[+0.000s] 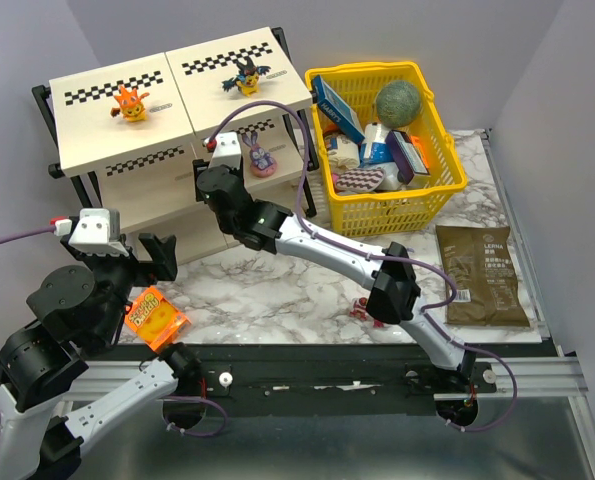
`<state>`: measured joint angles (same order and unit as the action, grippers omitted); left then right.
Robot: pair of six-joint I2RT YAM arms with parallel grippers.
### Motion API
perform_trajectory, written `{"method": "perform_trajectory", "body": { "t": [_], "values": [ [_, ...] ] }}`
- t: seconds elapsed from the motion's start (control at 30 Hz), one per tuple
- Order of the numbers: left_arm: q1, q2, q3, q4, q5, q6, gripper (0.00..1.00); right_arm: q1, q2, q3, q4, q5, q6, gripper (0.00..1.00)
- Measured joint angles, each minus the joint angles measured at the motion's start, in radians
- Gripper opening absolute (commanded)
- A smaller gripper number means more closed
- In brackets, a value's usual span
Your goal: Place and organize the plastic toys onto the shelf
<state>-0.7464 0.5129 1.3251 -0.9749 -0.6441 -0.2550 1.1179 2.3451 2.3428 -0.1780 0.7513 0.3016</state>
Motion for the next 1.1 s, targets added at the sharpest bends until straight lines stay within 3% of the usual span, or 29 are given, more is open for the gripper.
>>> {"method": "perform_trajectory", "body": {
  "t": [0.33,0.73,1.1],
  "values": [
    [0.0,0.0,0.0,0.0,0.0,0.0,0.99,-0.005,-0.005,-0.025,0.035,-0.014,0.003,0.67],
    [0.0,0.0,0.0,0.0,0.0,-0.001,0.99,-0.029,-0.006,-0.05,0.004,-0.051,0.022,0.71],
    [0.0,-0.001,0.0,0.0,-0.002,-0.001,0.99,-0.034,-0.03,-0.079,0.009,-0.121,0.02,0.82]
  ]
}}
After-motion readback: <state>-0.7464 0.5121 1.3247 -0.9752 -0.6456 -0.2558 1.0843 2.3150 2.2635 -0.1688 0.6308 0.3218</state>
